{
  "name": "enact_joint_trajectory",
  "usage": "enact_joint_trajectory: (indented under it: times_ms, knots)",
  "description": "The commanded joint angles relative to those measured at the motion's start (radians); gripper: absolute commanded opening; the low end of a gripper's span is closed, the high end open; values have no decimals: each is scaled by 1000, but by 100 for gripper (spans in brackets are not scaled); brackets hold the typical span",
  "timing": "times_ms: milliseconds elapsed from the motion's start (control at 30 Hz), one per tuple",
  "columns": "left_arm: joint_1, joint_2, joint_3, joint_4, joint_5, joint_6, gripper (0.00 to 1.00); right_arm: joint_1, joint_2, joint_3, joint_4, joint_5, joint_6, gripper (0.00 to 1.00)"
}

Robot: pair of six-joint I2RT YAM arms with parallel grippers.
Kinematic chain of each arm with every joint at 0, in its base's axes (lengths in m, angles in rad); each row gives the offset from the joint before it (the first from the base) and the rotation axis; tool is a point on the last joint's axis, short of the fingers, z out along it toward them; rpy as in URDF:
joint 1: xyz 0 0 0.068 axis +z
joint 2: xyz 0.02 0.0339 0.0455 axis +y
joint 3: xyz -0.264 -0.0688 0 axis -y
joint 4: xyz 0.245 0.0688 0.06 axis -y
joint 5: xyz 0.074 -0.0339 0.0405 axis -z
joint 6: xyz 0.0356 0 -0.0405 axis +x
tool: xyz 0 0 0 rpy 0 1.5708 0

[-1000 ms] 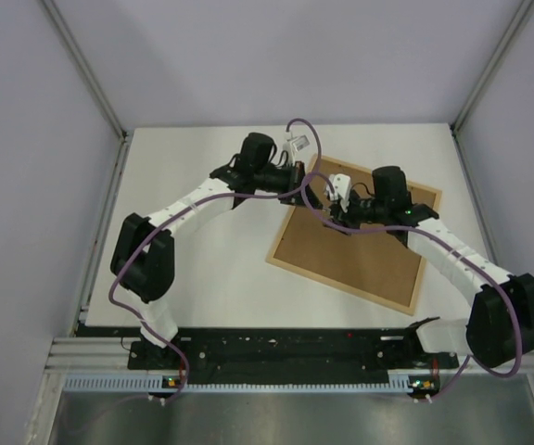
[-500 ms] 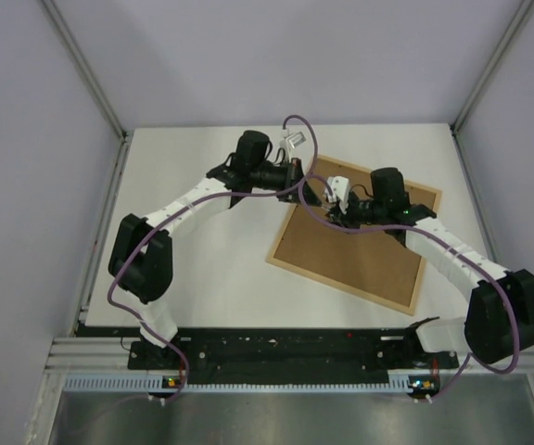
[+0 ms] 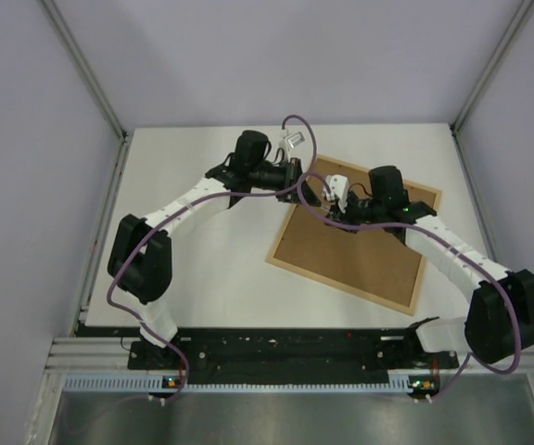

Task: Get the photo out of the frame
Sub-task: Pick up the screwdriver from the photo frame.

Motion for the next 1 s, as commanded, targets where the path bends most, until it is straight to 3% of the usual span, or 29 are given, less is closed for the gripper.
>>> enact_joint_trajectory:
  times_ms: [0,300,433,667,967]
  knots:
    - [3,-54,2,39,-4,19,11,23,-53,72,-33,-21,26,0]
    - [10,-44,-6,30,-16,28,0,24,-163,89,-39,-99,81,0]
    - [18,-47,-19,45,-11,16,0,24,-173,98,-41,-128,96,1]
    - [53,-62,-58,165,35,-74,0,23,-200,83,23,-138,138,12]
    - [61,-59,-88,246,93,-137,0,23,-202,109,42,-167,179,13]
